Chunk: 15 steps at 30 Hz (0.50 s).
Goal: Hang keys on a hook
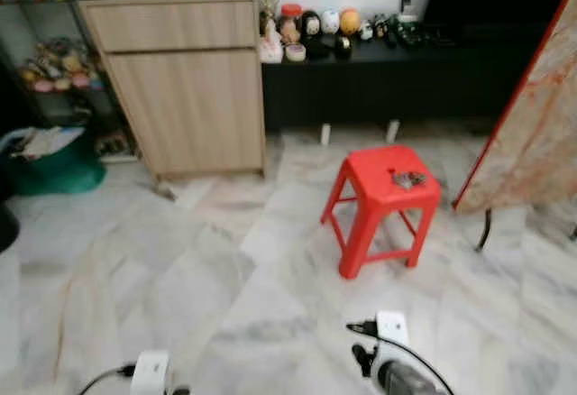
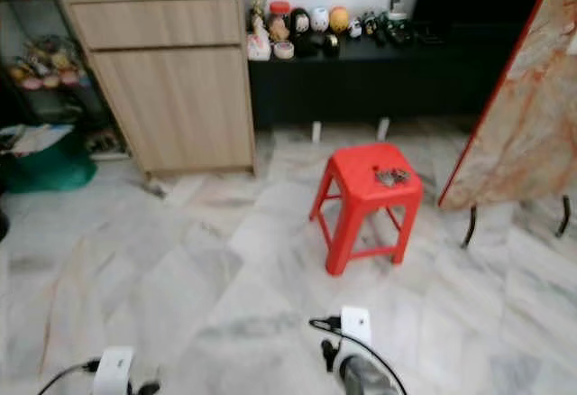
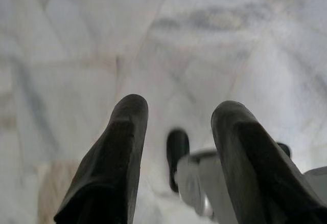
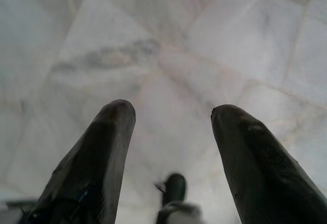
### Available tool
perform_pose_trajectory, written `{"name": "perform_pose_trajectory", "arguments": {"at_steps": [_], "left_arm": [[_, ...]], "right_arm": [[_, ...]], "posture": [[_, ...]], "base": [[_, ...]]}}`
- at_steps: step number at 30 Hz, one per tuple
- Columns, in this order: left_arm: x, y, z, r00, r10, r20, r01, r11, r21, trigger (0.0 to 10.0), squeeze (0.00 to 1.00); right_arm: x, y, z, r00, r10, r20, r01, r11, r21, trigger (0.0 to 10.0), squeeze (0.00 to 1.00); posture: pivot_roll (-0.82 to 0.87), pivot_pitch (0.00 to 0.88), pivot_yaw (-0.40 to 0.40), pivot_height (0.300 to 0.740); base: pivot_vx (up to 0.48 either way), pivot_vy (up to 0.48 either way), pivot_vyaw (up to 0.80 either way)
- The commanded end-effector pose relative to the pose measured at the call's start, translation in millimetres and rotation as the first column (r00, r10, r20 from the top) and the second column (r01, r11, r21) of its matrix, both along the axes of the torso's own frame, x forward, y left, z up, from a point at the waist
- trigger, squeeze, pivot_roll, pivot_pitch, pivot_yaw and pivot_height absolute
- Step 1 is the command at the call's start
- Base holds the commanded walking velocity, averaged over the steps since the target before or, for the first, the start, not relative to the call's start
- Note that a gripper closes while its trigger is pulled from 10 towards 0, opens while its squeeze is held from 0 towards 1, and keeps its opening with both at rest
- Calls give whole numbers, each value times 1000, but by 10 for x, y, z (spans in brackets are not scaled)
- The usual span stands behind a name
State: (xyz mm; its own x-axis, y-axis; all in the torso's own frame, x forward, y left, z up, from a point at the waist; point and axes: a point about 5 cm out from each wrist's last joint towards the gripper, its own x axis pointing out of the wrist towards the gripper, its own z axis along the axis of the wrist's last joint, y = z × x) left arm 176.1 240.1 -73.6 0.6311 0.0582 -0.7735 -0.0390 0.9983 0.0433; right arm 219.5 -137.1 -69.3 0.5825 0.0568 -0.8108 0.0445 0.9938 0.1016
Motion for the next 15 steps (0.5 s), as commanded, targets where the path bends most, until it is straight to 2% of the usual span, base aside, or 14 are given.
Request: {"name": "perform_pose_trajectory", "arguments": {"at_steps": [1,7,15], "left_arm": [[-7,-73,-23,1000,-9,-6,9,1000,-25,10000,0],[36,-71,-4,1000,-18,0,18,1000,-21,10000,0],[114,-41,38,1000,-18,8,18,1000,-14,10000,0]], "right_arm": [[3,-97,3,1000,-30,5,30,999,-13,10000,0],[39,-84,24,1000,-20,15,20,1000,-13,10000,0],[102,-45,63,997,-62,39,62,998,3,10000,0]], "posture": [[104,0,-36,740],[105,0,-32,740],[93,0,-15,740]], "base": [[300,0,0],[301,0,0],[301,0,0]]}}
